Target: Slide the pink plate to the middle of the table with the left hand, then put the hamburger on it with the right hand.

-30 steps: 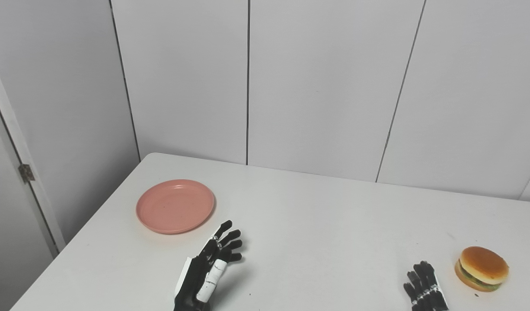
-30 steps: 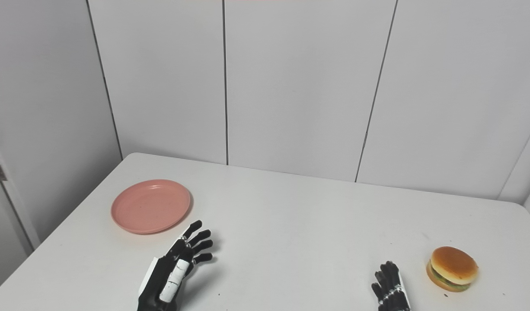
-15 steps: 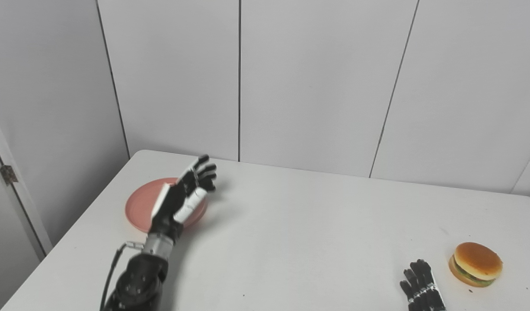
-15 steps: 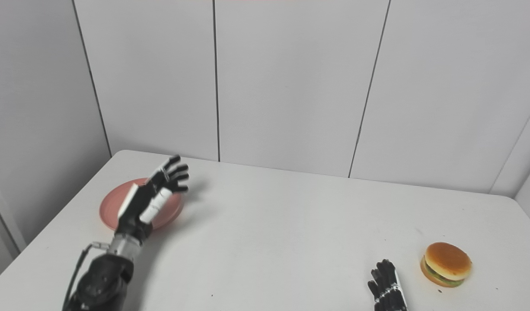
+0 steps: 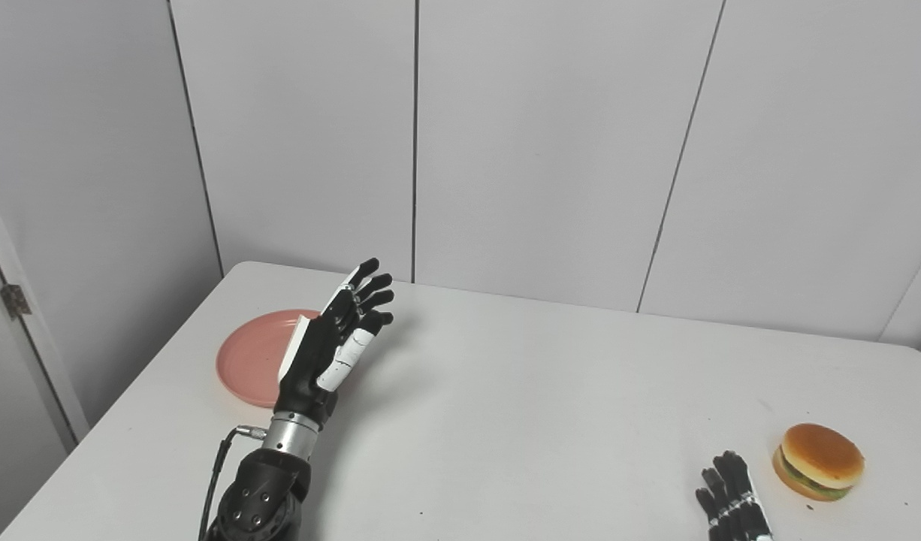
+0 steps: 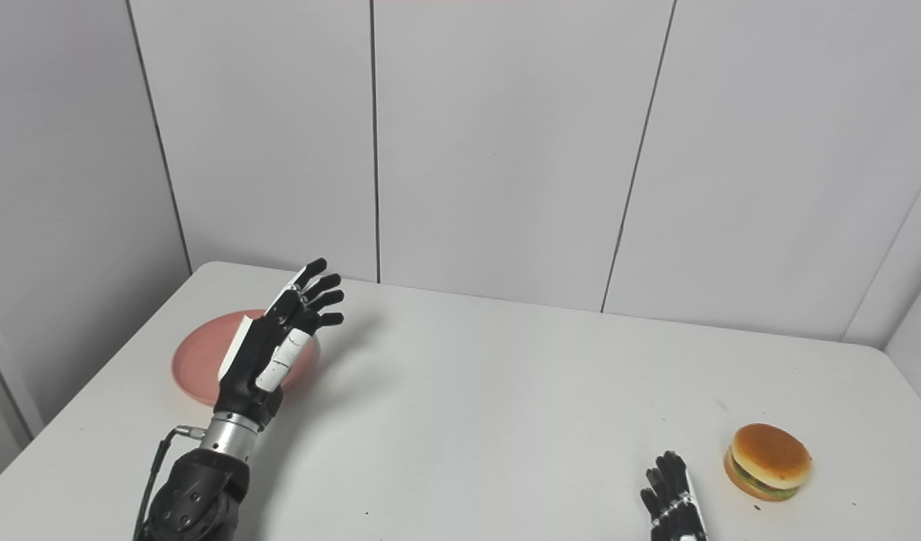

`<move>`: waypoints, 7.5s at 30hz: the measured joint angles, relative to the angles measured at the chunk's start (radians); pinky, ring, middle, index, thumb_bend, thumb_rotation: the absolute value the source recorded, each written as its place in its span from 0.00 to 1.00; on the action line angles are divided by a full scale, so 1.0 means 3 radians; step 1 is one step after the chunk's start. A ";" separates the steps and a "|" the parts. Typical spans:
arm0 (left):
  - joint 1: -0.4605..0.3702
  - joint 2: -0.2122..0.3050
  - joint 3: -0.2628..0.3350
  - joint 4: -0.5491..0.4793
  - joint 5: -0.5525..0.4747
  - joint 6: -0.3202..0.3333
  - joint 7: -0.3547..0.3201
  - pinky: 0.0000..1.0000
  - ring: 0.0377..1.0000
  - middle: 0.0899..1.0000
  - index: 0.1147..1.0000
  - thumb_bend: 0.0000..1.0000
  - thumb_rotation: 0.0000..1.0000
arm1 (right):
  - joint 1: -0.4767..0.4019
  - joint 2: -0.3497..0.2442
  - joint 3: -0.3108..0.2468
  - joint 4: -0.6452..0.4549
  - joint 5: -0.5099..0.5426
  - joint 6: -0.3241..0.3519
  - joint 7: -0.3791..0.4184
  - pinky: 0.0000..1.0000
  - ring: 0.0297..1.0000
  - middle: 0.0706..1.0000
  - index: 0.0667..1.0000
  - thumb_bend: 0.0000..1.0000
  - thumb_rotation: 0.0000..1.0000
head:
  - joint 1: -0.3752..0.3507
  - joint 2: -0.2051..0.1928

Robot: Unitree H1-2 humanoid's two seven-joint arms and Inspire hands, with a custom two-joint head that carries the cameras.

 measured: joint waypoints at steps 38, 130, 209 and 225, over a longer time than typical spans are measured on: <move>-0.0921 0.0938 0.0757 0.1185 -0.0193 -0.0155 0.0131 0.81 0.88 0.87 0.89 0.93 0.80 | 0.0002 -0.0008 0.0003 -0.0005 0.0004 0.0000 0.0000 1.00 0.98 0.99 0.97 0.76 0.91 | -0.0010 0.0005; -0.1134 0.0658 0.0439 0.3356 -0.0368 -0.0760 -0.0362 0.81 0.92 0.92 0.92 0.90 0.74 | 0.0074 -0.0016 0.0008 -0.0135 -0.0034 0.0065 -0.0082 0.97 0.96 0.96 0.94 0.79 0.87 | -0.0230 0.0215; -0.0193 -0.0240 -0.0231 0.0980 0.0241 0.0552 0.0009 0.85 0.90 0.90 0.88 0.82 0.79 | 0.0032 0.0095 0.0177 -0.0477 -0.0444 0.0802 -0.0482 0.95 0.94 0.95 0.92 0.82 0.85 | -0.1232 0.0823; -0.0128 -0.0390 -0.0377 0.0592 0.0311 0.1061 0.0079 0.96 0.91 0.89 0.89 0.78 0.85 | 0.0026 0.0121 0.0240 -0.0489 -0.0492 0.0827 -0.0513 0.96 0.94 0.96 0.93 0.81 0.86 | -0.1478 0.0849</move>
